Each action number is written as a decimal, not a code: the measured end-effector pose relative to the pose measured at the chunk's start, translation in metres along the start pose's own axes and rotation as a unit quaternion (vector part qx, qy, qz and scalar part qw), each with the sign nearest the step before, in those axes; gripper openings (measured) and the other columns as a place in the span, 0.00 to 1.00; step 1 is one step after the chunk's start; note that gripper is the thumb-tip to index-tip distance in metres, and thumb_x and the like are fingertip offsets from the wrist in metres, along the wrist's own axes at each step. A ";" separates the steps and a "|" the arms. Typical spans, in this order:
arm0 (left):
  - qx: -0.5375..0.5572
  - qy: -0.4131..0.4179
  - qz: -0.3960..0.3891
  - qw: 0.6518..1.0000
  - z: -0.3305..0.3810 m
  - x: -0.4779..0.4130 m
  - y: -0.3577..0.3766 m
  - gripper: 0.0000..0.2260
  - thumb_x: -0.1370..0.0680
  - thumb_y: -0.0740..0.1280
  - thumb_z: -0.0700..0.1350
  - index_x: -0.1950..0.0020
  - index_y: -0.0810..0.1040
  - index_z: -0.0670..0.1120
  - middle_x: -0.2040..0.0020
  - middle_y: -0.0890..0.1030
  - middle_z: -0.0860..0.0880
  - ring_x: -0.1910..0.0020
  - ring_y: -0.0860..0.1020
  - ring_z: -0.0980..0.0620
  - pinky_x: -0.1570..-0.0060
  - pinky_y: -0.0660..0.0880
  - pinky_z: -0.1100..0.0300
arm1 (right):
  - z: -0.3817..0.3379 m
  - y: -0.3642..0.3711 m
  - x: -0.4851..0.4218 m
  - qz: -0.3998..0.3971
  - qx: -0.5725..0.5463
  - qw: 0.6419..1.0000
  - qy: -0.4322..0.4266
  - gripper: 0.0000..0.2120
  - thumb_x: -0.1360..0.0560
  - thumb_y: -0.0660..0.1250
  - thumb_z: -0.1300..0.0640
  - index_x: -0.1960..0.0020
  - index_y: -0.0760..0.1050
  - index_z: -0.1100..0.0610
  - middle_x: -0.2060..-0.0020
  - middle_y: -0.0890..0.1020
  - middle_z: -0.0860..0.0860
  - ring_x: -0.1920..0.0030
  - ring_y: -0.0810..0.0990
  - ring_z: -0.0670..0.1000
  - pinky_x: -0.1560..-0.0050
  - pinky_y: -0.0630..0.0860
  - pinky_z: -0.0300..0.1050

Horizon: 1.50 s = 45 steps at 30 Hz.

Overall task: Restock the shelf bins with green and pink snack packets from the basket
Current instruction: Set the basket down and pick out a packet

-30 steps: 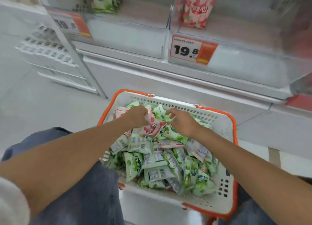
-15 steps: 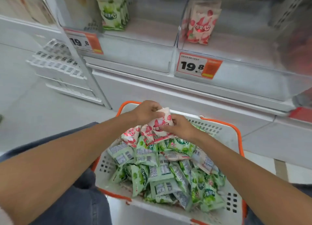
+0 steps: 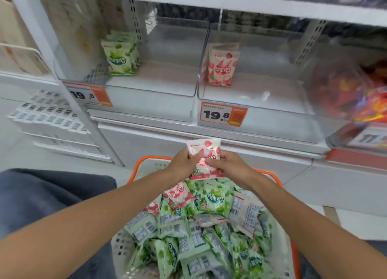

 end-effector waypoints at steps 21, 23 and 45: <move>-0.156 0.219 0.278 0.922 0.178 -0.007 -0.068 0.20 0.21 0.59 0.64 0.56 0.73 0.47 0.64 0.77 0.53 0.64 0.75 0.52 0.66 0.69 0.56 | -0.183 -0.068 0.024 0.149 0.013 0.982 -0.117 0.09 0.26 0.69 0.67 0.46 0.79 0.68 0.52 0.84 0.60 0.56 0.82 0.54 0.49 0.81 0.46; -0.164 0.224 0.318 0.907 0.184 -0.019 -0.081 0.20 0.20 0.57 0.62 0.58 0.71 0.46 0.66 0.75 0.52 0.65 0.74 0.51 0.69 0.64 0.57 | -0.193 -0.085 0.004 0.196 0.008 0.974 -0.115 0.06 0.25 0.69 0.67 0.49 0.79 0.66 0.53 0.84 0.59 0.57 0.82 0.53 0.48 0.80 0.47; -0.148 0.316 0.231 0.908 0.168 -0.075 -0.090 0.22 0.18 0.55 0.59 0.69 0.63 0.49 0.73 0.66 0.53 0.71 0.66 0.51 0.68 0.62 0.54 | -0.166 -0.103 -0.177 0.347 0.289 0.892 -0.025 0.26 0.31 0.74 0.46 0.38 0.70 0.54 0.44 0.80 0.51 0.42 0.79 0.53 0.55 0.70 0.39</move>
Point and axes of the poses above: each hand's wrist, its own x-axis away from the middle knuckle, its own y-axis out of the palm, z = x × y, the point moved 4 cm from there along -x, towards the middle knuckle
